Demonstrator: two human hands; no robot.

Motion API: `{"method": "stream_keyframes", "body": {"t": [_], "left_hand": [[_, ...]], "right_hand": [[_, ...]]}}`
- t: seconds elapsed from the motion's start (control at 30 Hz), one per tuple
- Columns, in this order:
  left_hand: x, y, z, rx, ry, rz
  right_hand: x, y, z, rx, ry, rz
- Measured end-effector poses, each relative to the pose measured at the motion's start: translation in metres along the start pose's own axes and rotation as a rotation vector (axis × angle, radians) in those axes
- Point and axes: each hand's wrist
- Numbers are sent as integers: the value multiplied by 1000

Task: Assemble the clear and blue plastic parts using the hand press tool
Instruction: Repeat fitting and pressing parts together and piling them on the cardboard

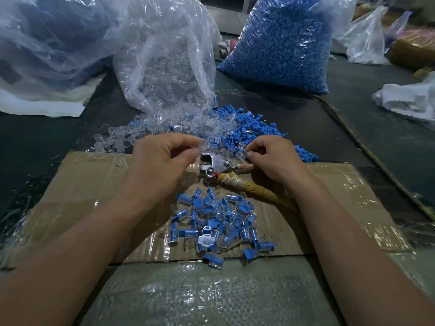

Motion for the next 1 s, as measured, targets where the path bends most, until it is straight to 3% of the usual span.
{"method": "stream_keyframes", "body": {"t": [0.13,0.3,0.5,0.8,1.0], "left_hand": [[-1,-1,-1,42,32,5],[-1,0,-1,-49,-81,3],[0,-1,-2,-141,-96,40],[-3,-1,-6,-208,-168,74],[-6,1,-7,-224,-194,111]], "right_hand": [[0,0,0,28,-21,11],[-2,2,1,3,-72,-103],[-11,-10,13,367,-48,-317],[-39,-12,46,708,-208,-255],[-50,-5,57,640,-279,-299]]}}
Point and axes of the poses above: each hand's wrist, its own x-axis towards the middle knuckle, its own y-axis out of the palm, z = x × y, and after that the axes turned 7 degrees about -z, right-handed
